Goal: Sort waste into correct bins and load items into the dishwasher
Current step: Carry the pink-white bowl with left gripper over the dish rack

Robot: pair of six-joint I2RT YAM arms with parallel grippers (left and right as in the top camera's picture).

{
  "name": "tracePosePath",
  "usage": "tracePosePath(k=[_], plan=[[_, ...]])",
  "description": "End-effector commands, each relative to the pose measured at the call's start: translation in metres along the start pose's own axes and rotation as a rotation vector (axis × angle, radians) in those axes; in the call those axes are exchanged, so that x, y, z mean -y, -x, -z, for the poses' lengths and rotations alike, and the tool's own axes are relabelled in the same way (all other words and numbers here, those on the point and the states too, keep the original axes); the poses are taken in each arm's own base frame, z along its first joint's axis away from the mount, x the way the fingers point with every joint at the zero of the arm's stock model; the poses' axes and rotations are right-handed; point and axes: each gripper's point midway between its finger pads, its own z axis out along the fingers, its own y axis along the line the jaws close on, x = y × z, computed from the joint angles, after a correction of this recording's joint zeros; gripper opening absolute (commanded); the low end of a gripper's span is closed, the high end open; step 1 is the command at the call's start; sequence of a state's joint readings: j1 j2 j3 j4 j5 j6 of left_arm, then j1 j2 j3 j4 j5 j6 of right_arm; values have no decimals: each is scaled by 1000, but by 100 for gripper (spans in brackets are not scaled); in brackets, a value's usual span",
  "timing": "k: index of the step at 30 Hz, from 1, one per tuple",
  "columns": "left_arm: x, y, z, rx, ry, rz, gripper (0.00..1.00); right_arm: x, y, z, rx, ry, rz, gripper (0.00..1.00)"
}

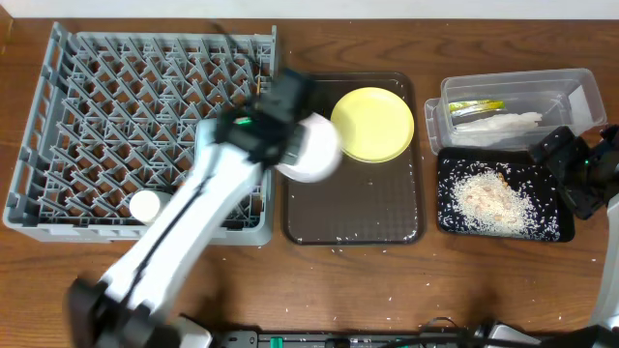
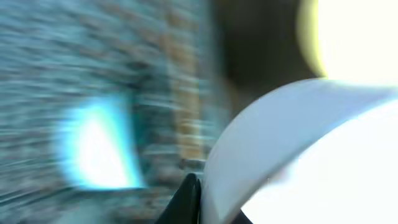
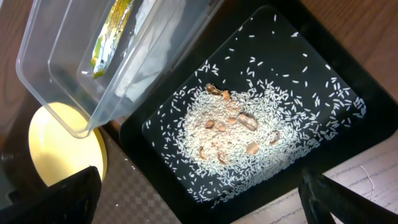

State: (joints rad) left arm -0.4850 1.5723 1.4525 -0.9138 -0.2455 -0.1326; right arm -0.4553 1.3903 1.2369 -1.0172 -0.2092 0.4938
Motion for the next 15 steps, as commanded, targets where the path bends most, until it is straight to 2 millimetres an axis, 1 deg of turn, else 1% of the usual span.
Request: tracePosePath(k=[1, 4, 5, 6, 8, 12, 15], plan=[[-134, 14, 52, 92, 601, -23, 7, 1, 2, 2, 8, 3, -15, 99], [-188, 10, 81, 64, 885, -3, 7, 1, 2, 2, 8, 3, -15, 99], [-201, 7, 87, 53, 957, 14, 7, 1, 2, 2, 8, 3, -15, 99], [-210, 5, 89, 41, 995, 28, 7, 1, 2, 2, 8, 3, -15, 99], [-229, -3, 83, 12, 1032, 76, 7, 1, 2, 2, 8, 3, -15, 99], [-256, -19, 66, -22, 1085, 158, 7, 1, 2, 2, 8, 3, -15, 99], [-275, -30, 58, -35, 1162, 213, 8, 1, 2, 2, 7, 3, -15, 99]])
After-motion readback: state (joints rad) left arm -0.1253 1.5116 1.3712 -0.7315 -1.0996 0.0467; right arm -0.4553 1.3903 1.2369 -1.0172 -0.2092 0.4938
